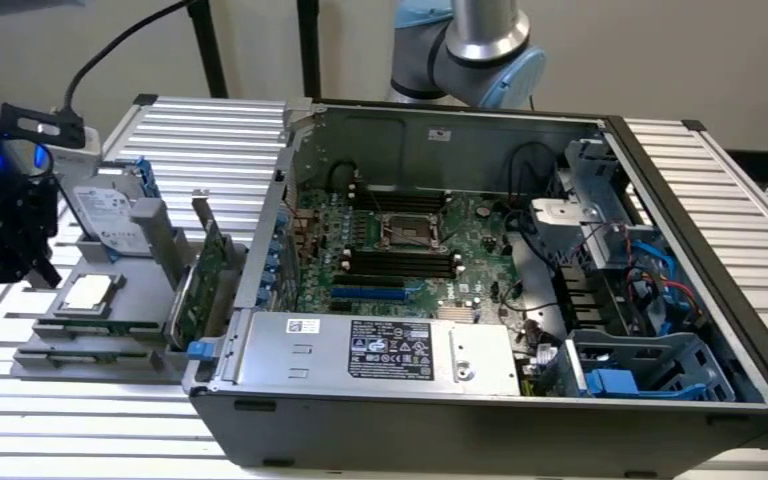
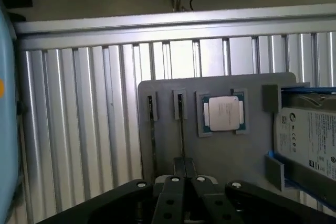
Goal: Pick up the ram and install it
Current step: 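Pick up the ram and move it above insertion slot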
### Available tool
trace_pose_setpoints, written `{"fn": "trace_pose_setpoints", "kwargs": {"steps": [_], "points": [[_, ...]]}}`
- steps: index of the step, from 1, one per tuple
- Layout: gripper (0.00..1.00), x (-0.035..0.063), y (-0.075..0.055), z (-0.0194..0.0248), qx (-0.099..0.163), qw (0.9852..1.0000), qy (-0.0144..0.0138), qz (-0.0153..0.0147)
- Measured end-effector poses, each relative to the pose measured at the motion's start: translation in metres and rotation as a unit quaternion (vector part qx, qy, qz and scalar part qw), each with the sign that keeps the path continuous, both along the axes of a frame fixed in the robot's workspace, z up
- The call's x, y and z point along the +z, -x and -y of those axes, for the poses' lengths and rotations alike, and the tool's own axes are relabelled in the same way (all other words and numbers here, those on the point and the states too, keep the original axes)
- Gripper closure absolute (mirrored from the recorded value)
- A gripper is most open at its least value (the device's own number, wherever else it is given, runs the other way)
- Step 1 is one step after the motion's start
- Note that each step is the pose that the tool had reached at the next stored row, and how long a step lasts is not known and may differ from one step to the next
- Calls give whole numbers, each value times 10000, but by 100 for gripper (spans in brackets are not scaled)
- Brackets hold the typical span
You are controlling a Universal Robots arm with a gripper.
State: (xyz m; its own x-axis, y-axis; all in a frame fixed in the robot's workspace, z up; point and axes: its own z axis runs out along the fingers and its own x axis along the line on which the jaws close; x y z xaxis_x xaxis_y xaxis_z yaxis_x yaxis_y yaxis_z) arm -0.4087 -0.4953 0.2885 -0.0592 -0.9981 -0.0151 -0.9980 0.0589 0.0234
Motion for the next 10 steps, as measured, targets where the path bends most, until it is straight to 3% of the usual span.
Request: {"fn": "trace_pose_setpoints", "kwargs": {"steps": [6, 9, 10], "points": [[100, -74, -42, 3, 304, 9995, 31, 0], [100, -85, -105, 61, 314, 9995, 35, -10], [0, -90, -128, 91, 314, 9995, 34, -14]]}}
